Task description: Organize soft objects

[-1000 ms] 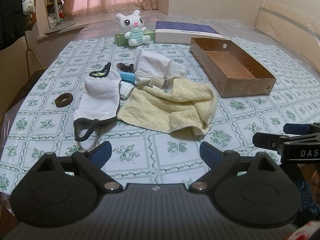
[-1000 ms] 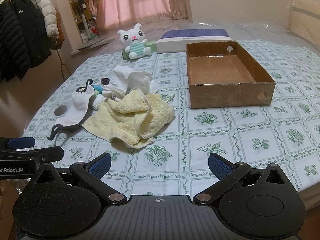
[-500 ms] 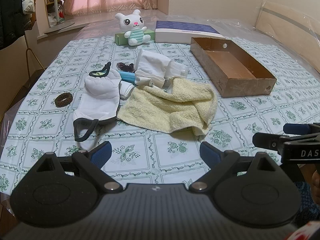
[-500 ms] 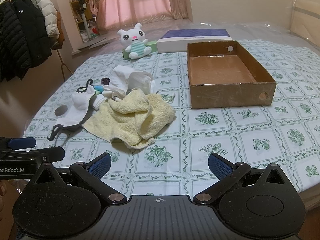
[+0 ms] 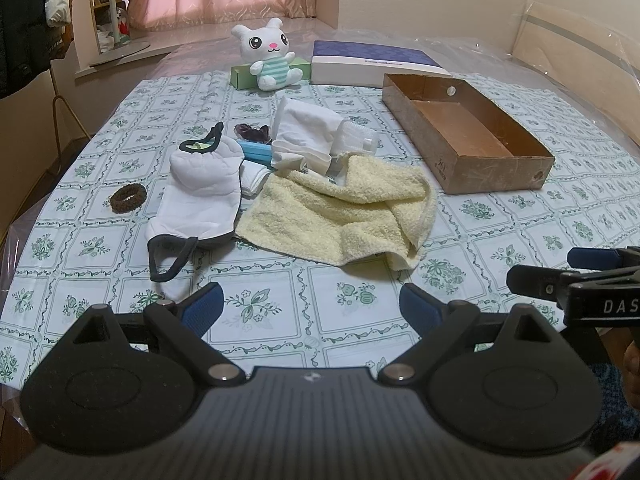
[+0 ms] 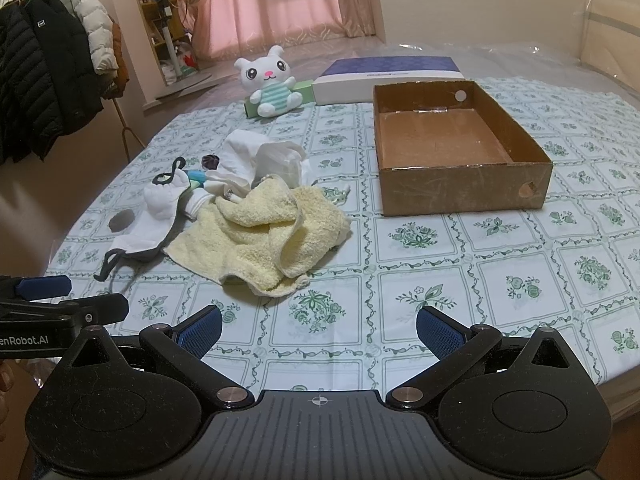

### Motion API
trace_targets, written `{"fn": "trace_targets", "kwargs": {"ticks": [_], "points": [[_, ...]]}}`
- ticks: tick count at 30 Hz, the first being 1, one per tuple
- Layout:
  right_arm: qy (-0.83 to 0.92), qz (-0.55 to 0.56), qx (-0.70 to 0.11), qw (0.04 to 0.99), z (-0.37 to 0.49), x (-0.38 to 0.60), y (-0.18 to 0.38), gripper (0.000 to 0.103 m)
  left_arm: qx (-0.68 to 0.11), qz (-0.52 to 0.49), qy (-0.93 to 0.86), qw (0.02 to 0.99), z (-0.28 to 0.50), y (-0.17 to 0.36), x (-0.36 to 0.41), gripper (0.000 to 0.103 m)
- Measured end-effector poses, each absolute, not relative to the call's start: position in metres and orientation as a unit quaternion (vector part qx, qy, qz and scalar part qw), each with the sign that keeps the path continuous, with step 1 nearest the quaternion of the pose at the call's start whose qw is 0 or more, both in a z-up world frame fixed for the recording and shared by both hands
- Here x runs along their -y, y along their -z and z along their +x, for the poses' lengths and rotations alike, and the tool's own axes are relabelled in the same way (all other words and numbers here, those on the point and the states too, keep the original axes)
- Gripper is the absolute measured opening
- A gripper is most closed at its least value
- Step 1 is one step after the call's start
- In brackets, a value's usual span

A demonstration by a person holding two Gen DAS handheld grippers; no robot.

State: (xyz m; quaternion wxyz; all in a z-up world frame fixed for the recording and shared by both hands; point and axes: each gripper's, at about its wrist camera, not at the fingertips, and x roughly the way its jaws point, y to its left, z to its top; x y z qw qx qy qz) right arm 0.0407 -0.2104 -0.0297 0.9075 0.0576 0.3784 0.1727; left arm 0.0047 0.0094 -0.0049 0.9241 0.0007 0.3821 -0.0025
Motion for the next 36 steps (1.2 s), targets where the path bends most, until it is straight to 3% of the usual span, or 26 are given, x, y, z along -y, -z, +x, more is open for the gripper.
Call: {"fn": "trace_targets", "kwargs": {"ticks": [36], "points": [[-0.181, 0.065, -0.371, 0.909, 0.046, 0.207, 0.036, 0.103, -0.383, 0.001, -0.002, 0.924, 0.008, 0.016, -0.016, 0.094]]}}
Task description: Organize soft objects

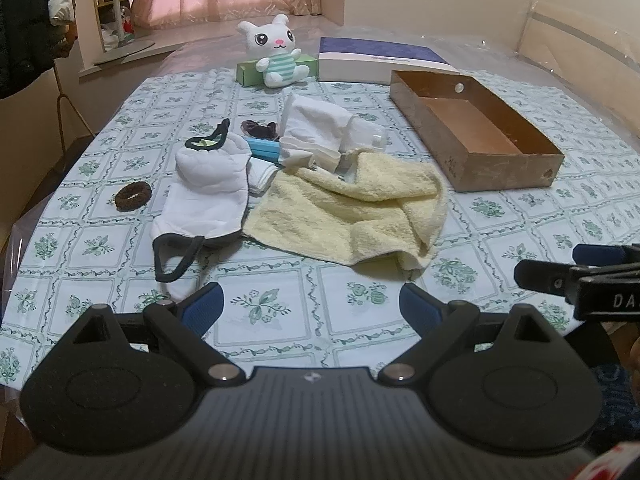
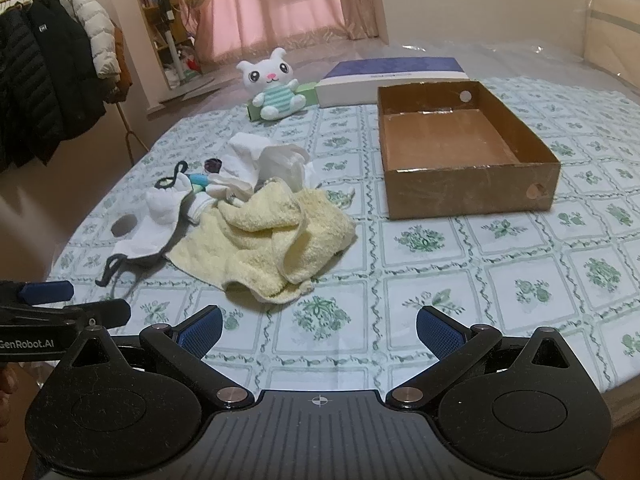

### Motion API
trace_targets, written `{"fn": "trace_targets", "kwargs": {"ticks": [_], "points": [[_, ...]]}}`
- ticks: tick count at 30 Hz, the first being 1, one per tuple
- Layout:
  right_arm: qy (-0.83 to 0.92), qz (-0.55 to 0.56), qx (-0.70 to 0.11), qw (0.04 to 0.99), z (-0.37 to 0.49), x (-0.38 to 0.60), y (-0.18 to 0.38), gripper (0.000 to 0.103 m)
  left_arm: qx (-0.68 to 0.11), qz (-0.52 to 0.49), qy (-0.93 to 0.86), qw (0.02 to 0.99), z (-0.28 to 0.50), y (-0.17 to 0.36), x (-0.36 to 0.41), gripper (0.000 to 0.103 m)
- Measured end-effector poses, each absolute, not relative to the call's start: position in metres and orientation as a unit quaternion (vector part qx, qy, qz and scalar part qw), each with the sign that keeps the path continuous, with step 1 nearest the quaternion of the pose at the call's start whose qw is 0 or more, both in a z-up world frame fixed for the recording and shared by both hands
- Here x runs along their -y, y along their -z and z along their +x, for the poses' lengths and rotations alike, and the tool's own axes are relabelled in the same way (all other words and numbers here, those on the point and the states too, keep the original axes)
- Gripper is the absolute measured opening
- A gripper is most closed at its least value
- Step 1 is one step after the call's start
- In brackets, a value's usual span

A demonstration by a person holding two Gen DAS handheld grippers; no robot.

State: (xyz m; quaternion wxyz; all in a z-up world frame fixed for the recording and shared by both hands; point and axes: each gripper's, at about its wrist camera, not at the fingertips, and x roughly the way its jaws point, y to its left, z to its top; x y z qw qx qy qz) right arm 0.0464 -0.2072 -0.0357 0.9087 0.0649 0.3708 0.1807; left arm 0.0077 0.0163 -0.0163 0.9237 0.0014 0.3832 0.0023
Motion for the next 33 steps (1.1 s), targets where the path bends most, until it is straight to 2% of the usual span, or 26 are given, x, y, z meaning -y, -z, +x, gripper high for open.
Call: {"fn": "trace_targets", "kwargs": {"ticks": [20, 33], "points": [[-0.218, 0.083, -0.341, 0.911, 0.100, 0.190, 0.048, 0.102, -0.384, -0.010, -0.037, 0.922, 0.036, 0.023, -0.050, 0.091], [-0.223, 0.076, -0.346, 0.908, 0.143, 0.169, 0.070, 0.095, -0.386, -0.018, -0.058, 0.920, 0.057, 0.034, -0.076, 0.089]]}}
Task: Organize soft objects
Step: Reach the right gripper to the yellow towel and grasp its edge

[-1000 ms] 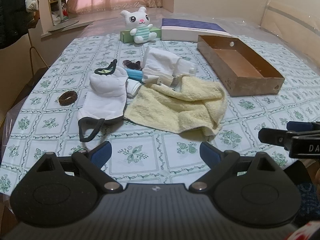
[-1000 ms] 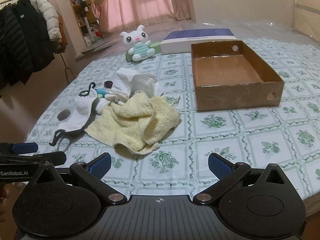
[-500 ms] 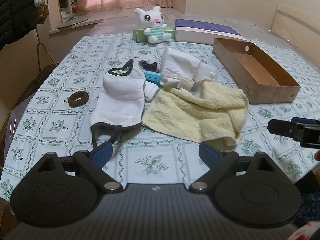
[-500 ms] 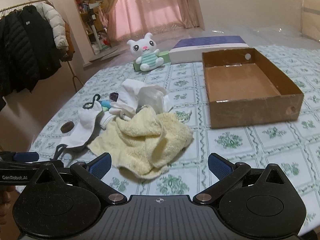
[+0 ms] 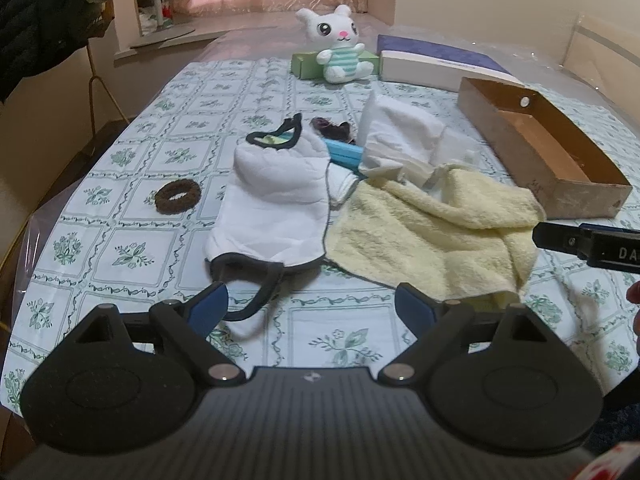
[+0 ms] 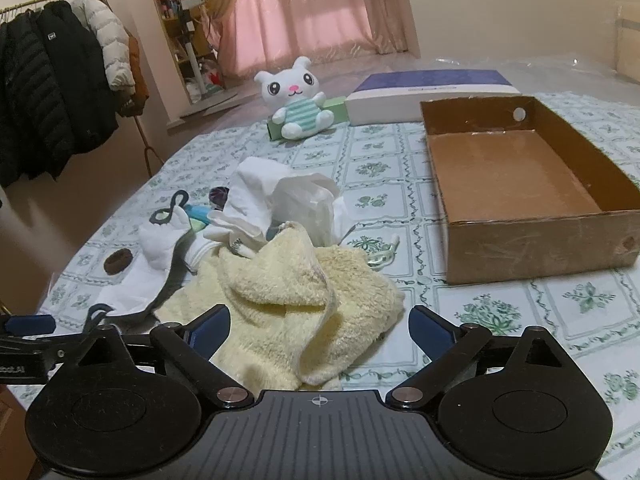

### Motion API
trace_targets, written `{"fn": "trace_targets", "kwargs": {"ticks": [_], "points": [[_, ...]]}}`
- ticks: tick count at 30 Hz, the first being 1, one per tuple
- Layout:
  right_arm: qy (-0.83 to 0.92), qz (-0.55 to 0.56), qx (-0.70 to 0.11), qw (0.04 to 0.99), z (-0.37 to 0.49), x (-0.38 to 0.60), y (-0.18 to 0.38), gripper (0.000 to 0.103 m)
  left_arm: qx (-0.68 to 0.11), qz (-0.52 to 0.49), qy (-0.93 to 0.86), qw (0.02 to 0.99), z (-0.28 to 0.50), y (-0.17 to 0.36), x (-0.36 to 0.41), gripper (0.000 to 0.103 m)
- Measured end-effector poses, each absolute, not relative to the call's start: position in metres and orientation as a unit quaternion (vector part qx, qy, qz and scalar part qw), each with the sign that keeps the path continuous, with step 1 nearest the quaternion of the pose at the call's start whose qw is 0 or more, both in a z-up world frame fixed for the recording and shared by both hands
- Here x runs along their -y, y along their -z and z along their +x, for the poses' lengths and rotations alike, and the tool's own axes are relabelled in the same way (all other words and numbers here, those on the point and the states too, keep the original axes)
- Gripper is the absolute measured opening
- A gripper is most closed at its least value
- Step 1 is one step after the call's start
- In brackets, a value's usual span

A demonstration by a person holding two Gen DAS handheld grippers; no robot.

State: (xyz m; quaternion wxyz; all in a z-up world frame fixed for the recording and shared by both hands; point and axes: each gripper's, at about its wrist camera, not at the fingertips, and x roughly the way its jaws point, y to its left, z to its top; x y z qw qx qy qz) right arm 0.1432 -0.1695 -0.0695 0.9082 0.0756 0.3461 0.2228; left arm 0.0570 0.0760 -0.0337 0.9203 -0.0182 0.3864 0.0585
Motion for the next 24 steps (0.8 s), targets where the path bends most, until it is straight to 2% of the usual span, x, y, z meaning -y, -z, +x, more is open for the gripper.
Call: {"fn": "trace_targets", "kwargs": {"ticks": [5, 8, 10, 11, 13, 16, 17, 24], "points": [[-0.223, 0.076, -0.353, 0.906, 0.158, 0.159, 0.082, 0.092, -0.393, -0.023, -0.065, 0.917, 0.062, 0.040, -0.084, 0.089], [-0.220, 0.078, -0.356, 0.905, 0.166, 0.154, 0.091, 0.084, -0.396, -0.025, -0.067, 0.915, 0.066, 0.042, -0.086, 0.089], [-0.224, 0.075, -0.358, 0.903, 0.171, 0.151, 0.097, 0.059, -0.398, -0.026, -0.068, 0.914, 0.068, 0.044, -0.087, 0.089], [-0.225, 0.071, -0.360, 0.903, 0.172, 0.151, 0.099, 0.053, -0.399, -0.027, -0.069, 0.914, 0.068, 0.044, -0.088, 0.089], [-0.233, 0.068, -0.363, 0.900, 0.173, 0.153, 0.104, 0.022, -0.400, -0.028, -0.069, 0.913, 0.069, 0.045, -0.088, 0.089], [-0.245, 0.070, -0.348, 0.902, 0.166, 0.163, 0.100, 0.010, -0.401, -0.029, -0.068, 0.913, 0.069, 0.046, -0.087, 0.088], [-0.246, 0.076, -0.342, 0.903, 0.162, 0.169, 0.096, 0.007, -0.401, -0.029, -0.067, 0.913, 0.069, 0.046, -0.087, 0.087], [-0.240, 0.103, -0.257, 0.931, 0.137, 0.217, 0.044, 0.007, -0.396, -0.032, -0.061, 0.916, 0.066, 0.045, -0.086, 0.087]]}}
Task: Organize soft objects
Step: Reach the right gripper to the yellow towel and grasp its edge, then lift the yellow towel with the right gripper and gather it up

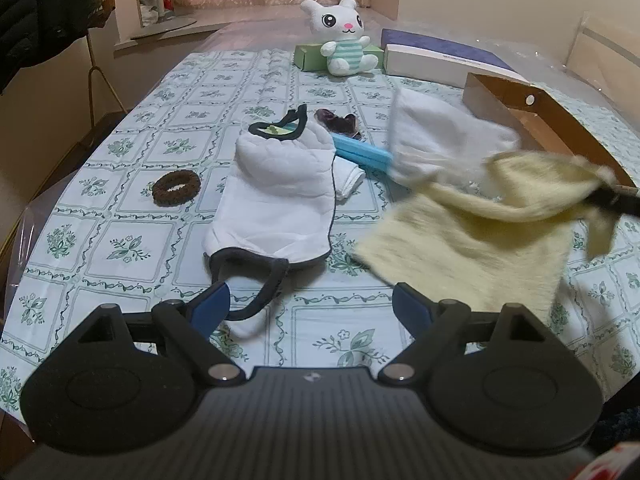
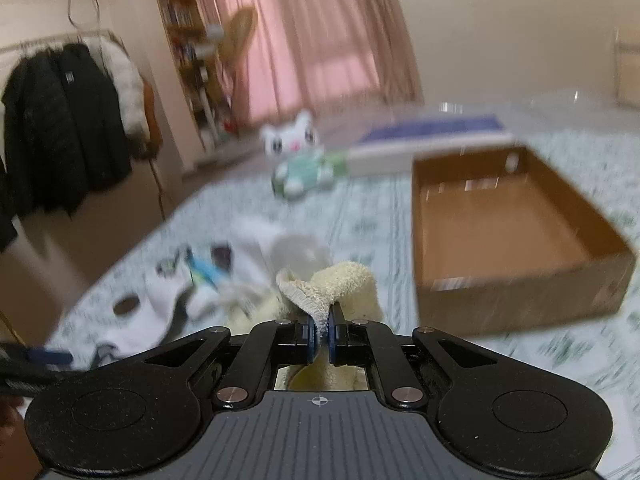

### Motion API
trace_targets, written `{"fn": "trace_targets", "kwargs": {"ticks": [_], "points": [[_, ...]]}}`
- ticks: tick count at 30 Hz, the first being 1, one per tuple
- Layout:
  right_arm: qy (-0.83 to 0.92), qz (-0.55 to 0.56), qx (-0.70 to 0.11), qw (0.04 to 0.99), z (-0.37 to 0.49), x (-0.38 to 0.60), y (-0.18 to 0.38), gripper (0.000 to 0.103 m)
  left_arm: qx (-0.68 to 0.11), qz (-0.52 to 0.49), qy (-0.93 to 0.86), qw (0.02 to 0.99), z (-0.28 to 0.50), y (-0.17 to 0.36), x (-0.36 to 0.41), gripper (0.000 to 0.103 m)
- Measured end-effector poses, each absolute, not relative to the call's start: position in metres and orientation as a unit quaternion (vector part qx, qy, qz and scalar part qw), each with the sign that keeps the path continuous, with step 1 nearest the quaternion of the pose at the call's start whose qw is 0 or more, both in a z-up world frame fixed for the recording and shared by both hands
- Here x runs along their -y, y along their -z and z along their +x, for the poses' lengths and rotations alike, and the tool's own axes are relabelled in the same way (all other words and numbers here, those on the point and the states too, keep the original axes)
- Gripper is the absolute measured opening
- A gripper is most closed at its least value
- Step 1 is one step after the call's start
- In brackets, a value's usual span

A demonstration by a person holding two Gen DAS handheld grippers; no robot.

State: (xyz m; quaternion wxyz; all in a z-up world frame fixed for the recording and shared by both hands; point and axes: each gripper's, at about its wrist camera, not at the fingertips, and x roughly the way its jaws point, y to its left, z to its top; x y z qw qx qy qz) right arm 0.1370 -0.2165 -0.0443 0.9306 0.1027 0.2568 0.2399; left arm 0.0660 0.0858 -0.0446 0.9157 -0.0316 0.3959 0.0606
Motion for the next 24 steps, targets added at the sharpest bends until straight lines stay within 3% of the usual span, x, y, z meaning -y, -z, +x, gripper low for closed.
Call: {"fn": "trace_targets", "kwargs": {"ticks": [7, 14, 17, 20, 22, 24], "points": [[-0.296, 0.110, -0.221, 0.923, 0.128, 0.201, 0.016, 0.007, -0.392, -0.033, -0.057, 0.918, 0.064, 0.043, -0.082, 0.087], [-0.304, 0.079, -0.394, 0.864, 0.145, 0.152, 0.081, 0.007, -0.386, -0.038, -0.065, 0.919, 0.063, 0.039, -0.090, 0.087], [-0.293, 0.087, -0.425, 0.852, 0.149, 0.158, 0.094, 0.009, -0.389, -0.041, -0.064, 0.918, 0.061, 0.040, -0.093, 0.087], [-0.302, 0.086, -0.411, 0.856, 0.146, 0.164, 0.083, 0.029, -0.391, -0.045, -0.056, 0.917, 0.062, 0.043, -0.091, 0.086], [-0.300, 0.079, -0.387, 0.868, 0.139, 0.173, 0.073, 0.063, -0.392, -0.048, -0.045, 0.917, 0.064, 0.044, -0.087, 0.086], [-0.296, 0.086, -0.362, 0.880, 0.137, 0.178, 0.066, 0.077, -0.391, -0.045, -0.037, 0.918, 0.067, 0.044, -0.081, 0.086]]}}
